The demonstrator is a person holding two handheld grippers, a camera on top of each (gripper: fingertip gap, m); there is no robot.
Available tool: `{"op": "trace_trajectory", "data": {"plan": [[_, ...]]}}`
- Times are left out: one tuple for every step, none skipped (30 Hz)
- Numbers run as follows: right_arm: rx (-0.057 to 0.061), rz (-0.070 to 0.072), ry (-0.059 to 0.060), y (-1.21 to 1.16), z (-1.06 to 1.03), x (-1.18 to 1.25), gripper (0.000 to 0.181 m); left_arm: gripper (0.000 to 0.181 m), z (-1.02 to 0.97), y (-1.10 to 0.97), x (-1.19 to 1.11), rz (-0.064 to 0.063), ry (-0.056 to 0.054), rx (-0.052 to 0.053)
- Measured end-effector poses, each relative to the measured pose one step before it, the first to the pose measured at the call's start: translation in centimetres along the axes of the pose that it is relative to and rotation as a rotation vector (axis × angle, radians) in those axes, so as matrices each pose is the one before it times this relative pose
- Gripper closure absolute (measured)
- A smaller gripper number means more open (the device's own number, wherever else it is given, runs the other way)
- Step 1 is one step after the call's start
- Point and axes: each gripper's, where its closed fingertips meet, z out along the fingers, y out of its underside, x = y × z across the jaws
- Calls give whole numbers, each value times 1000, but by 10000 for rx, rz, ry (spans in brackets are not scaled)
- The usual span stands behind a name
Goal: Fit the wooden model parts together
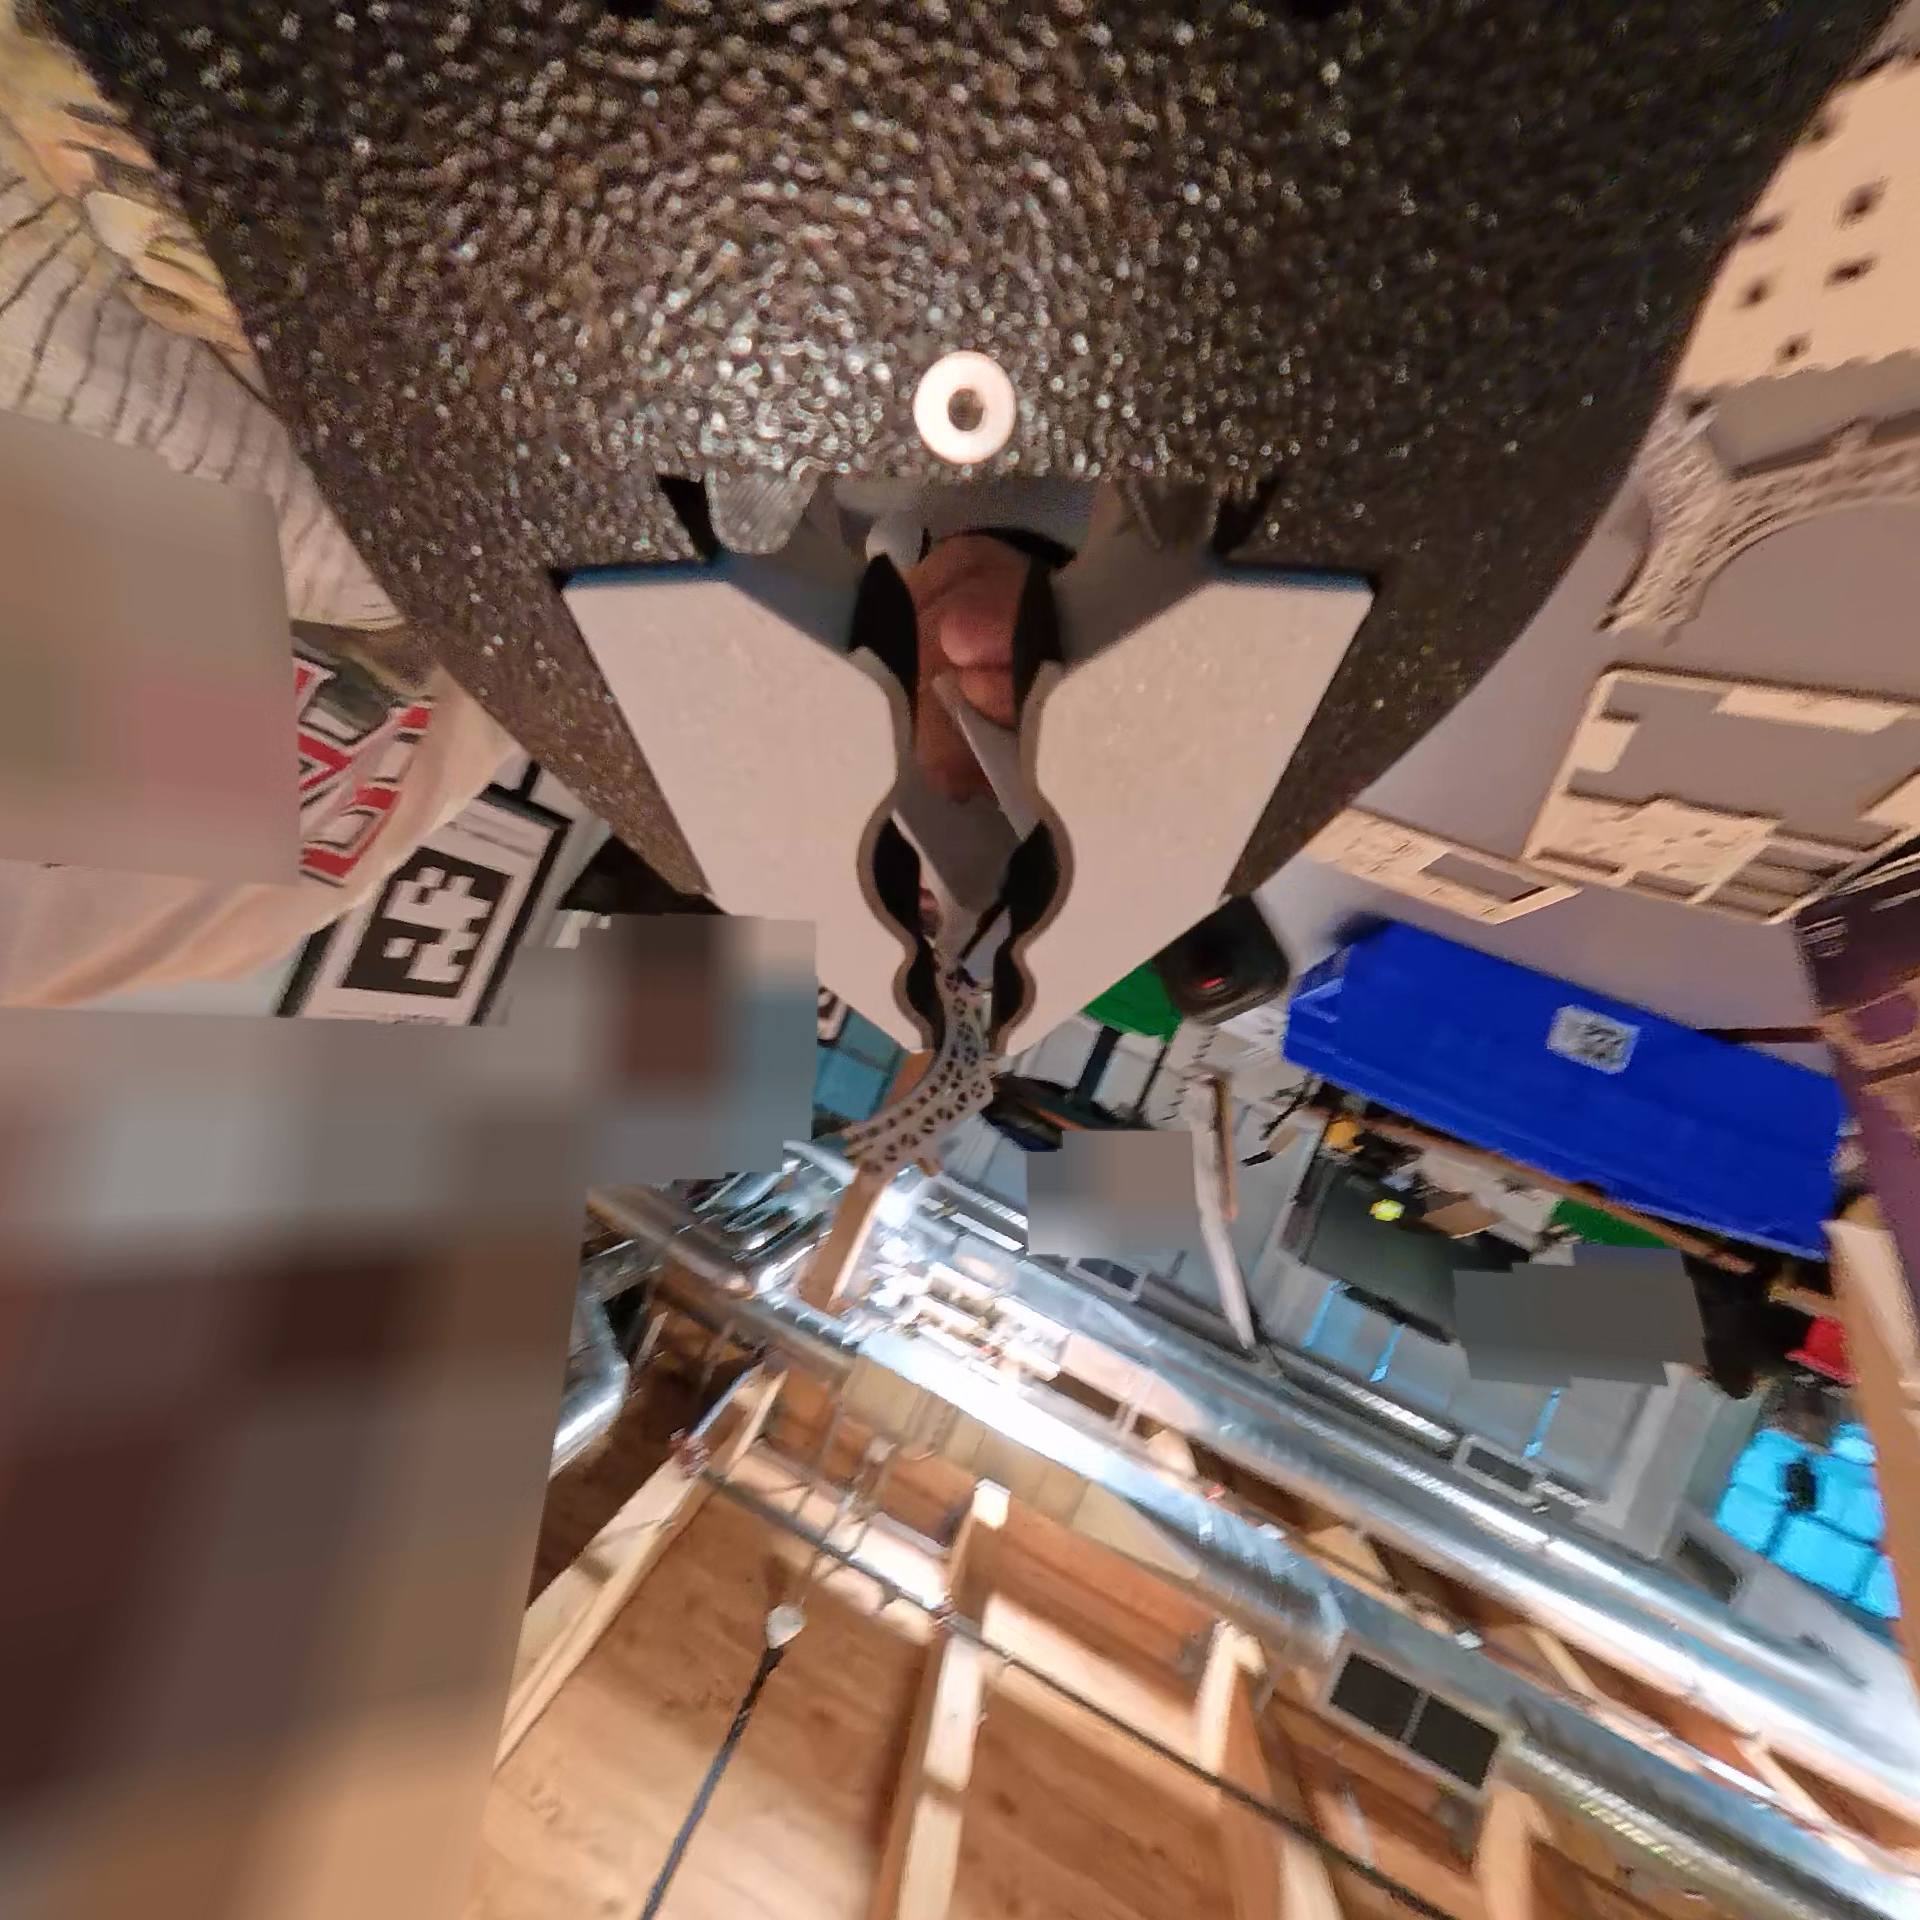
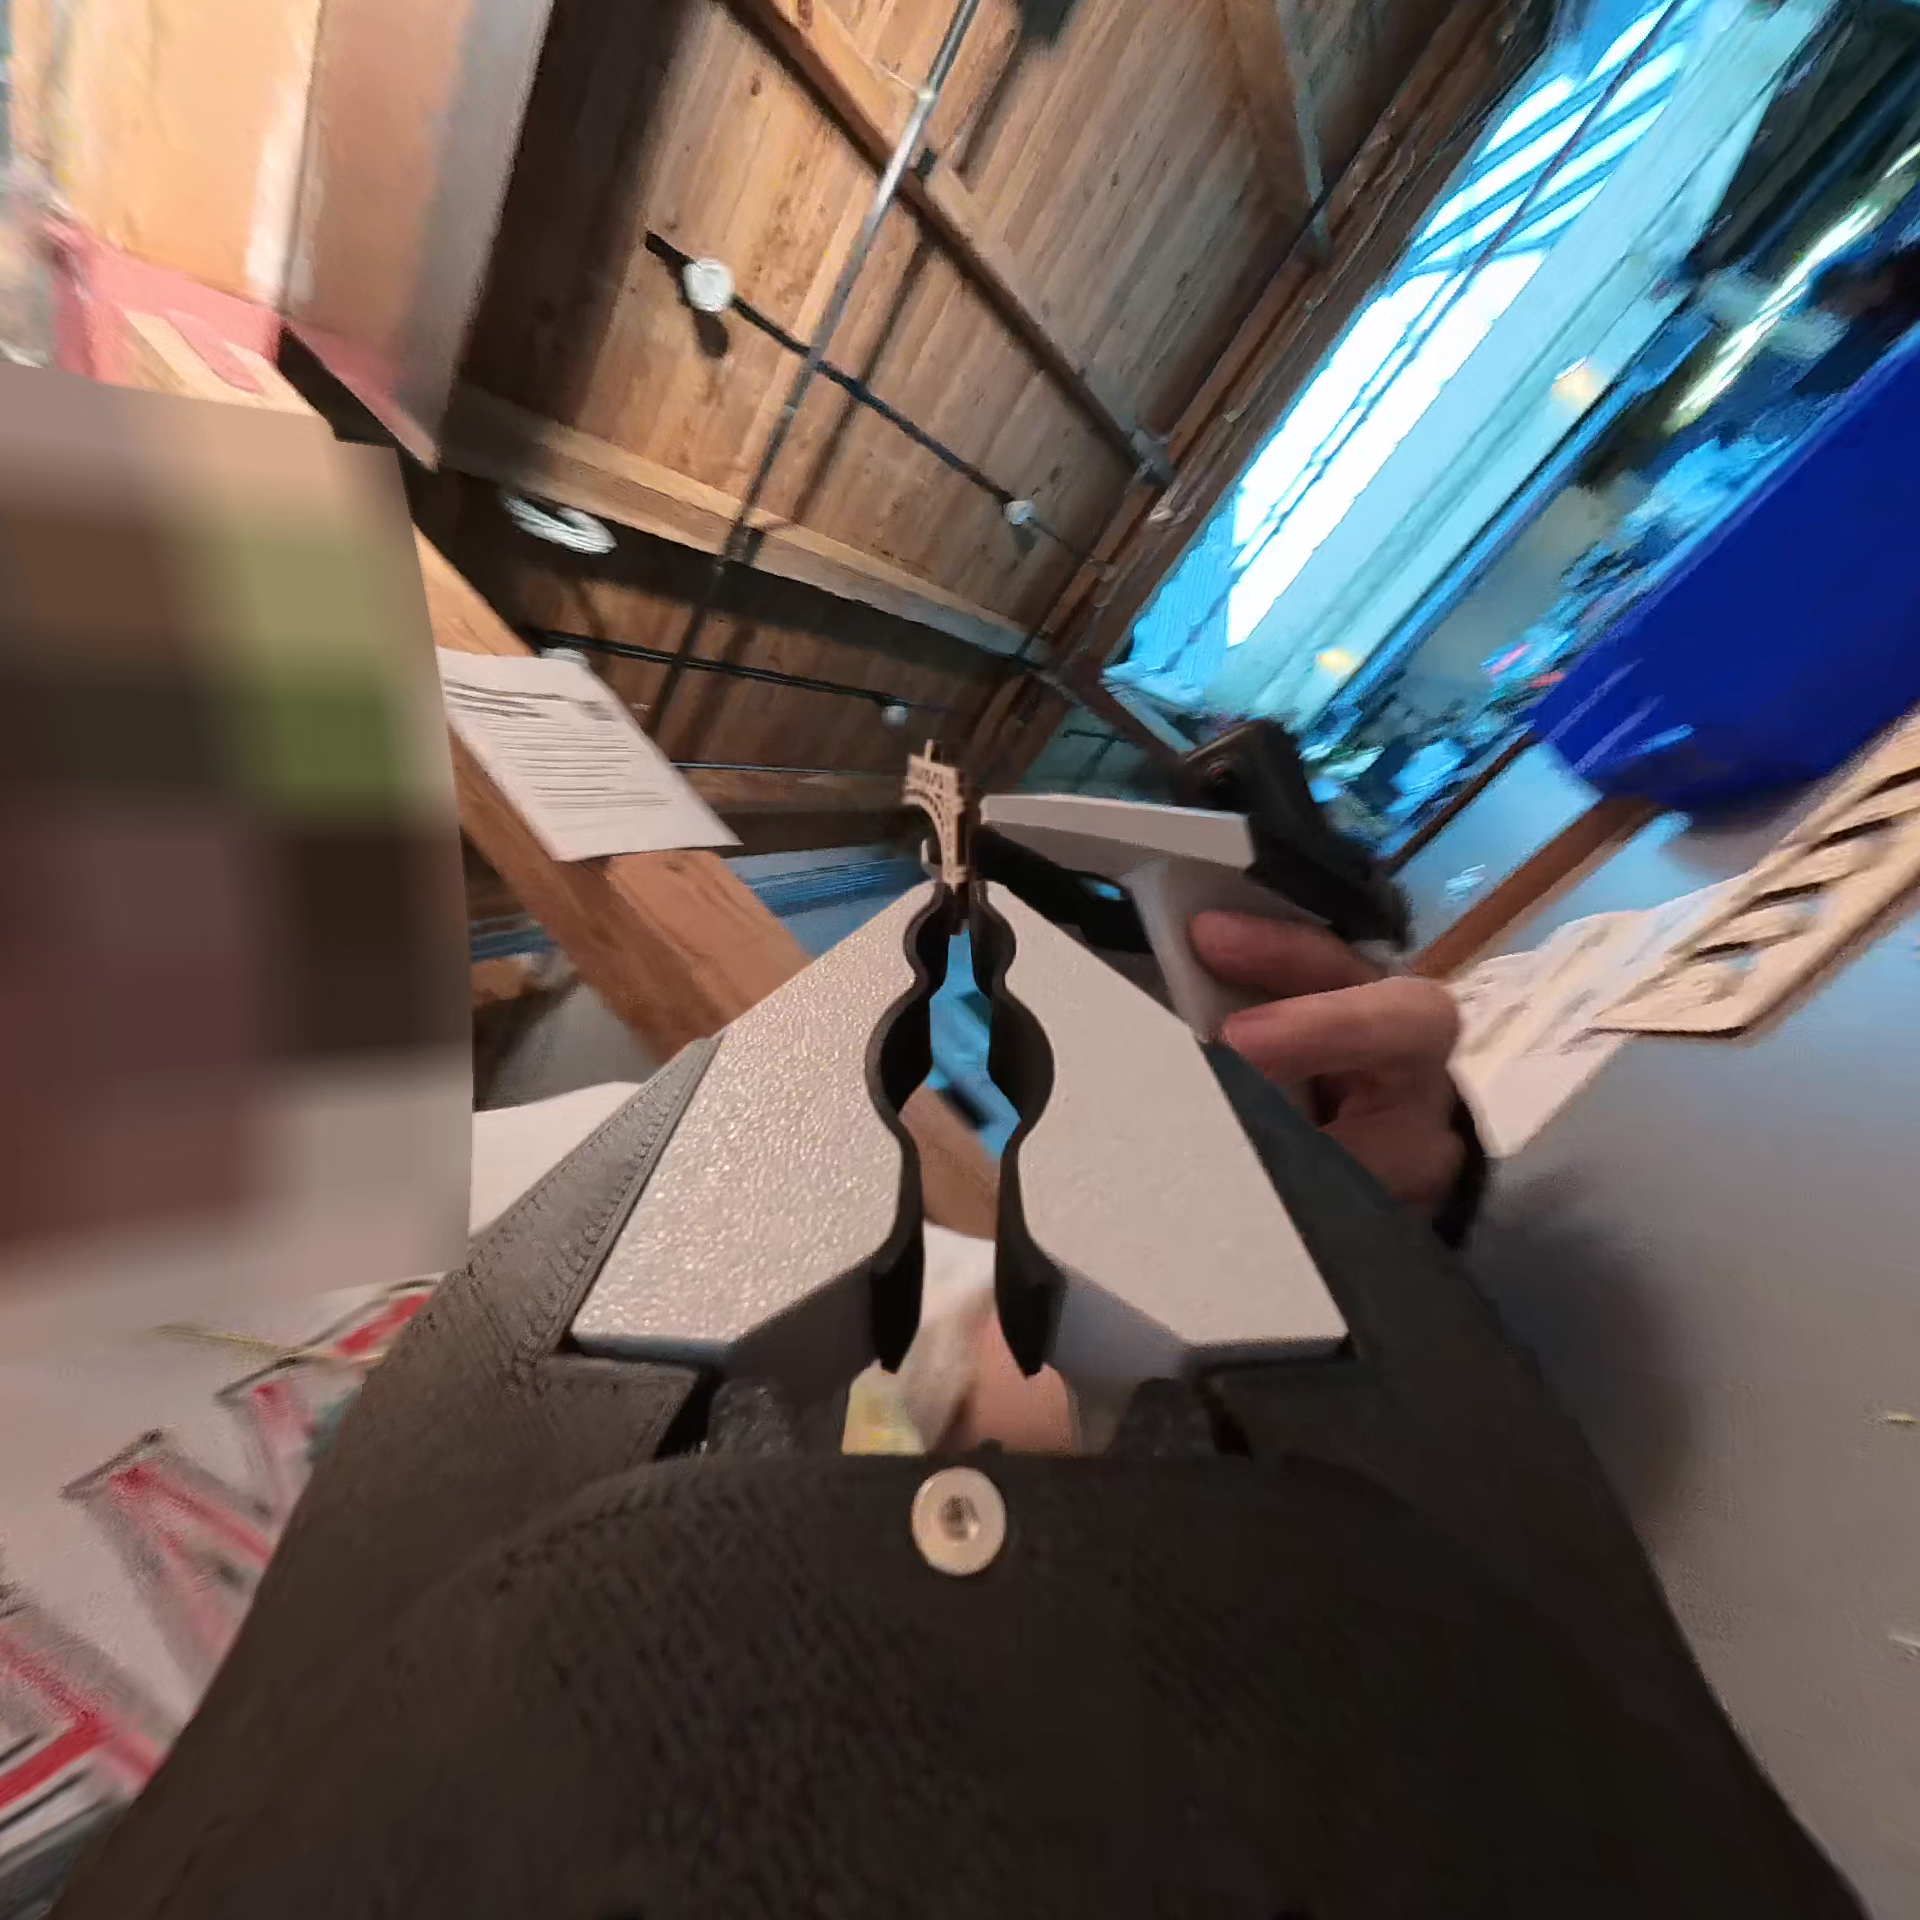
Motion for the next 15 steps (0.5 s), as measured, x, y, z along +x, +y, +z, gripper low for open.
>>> {"op": "trace_trajectory", "data": {"plan": [[126, -739, 628, -470, -263, 603, 181, 175, -297, 10, -615, 212, -457, -237], [118, -789, 620, -485, -280, 563, 181, 175, -356, 86, -599, 307, -461, -329], [-37, -629, 342, -240, -211, 191, 181, 175, -345, 113, -448, 349, -366, -355], [-124, -587, 298, -114, -120, 139, 181, 173, -311, 94, -546, 277, -440, -348], [-26, -707, 532, -185, -145, 487, 181, 169, -261, 136, -825, 129, -617, -384], [-43, -637, 560, -85, -126, 590, 181, 161, -149, 186, -772, 63, -558, -428], [-86, -416, 317, 44, -23, 319, 180, 159, -39, 92, -319, 102, -295, -367], [-10, -170, 128, 18, 38, 112, 181, 159, 26, -91, -142, 130, -234, -210], [46, 31, 38, 22, 66, 43, 181, 159, 86, -236, -280, 100, -343, -97], [40, 177, 4, 86, 74, 73, 181, 159, 121, -247, -288, 54, -330, -53], [-8, 211, -6, 155, 82, 89, 181, 164, 144, -144, -93, -2, -162, -65], [-15, 101, 8, 136, 61, 93, 181, 167, 142, -68, 176, -45, 52, -69], [-7, -52, 56, 100, 33, 97, 181, 169, 133, -36, 238, -100, 131, -27], [-74, -120, 54, 147, 18, 49, 181, 170, 88, 51, 32, -142, 33, -36], [-88, -147, 123, 106, -23, 134, 180, 170, 22, 129, -56, -137, 13, -44]]}}
